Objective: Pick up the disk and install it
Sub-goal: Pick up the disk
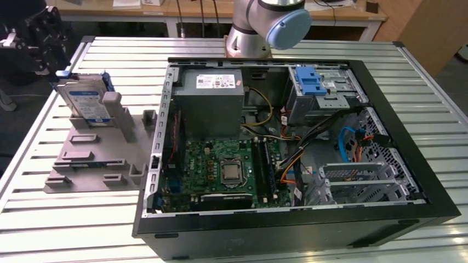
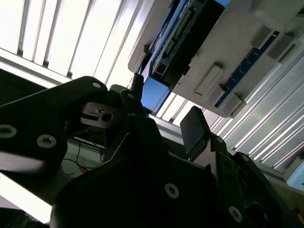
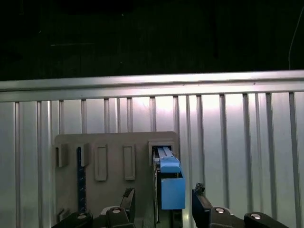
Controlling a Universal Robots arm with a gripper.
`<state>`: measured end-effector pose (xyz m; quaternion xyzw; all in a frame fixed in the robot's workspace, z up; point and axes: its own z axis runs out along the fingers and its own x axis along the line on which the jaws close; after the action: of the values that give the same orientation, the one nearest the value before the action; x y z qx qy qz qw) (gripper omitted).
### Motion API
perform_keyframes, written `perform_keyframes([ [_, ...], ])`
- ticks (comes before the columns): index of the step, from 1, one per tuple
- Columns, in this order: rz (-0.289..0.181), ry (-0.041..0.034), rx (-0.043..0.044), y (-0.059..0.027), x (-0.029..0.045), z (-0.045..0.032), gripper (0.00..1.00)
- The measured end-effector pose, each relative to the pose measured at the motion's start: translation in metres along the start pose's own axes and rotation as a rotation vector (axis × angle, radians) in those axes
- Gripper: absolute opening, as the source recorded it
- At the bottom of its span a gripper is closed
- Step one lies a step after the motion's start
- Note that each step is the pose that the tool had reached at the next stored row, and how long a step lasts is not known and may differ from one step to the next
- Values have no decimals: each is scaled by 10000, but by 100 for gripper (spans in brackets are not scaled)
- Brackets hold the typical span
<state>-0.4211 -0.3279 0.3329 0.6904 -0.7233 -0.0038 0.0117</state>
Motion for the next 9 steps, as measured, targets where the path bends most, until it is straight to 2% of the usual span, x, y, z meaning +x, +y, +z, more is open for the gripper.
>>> perform_keyframes([
  [9,-103,2,2,26,-27,127,59],
])
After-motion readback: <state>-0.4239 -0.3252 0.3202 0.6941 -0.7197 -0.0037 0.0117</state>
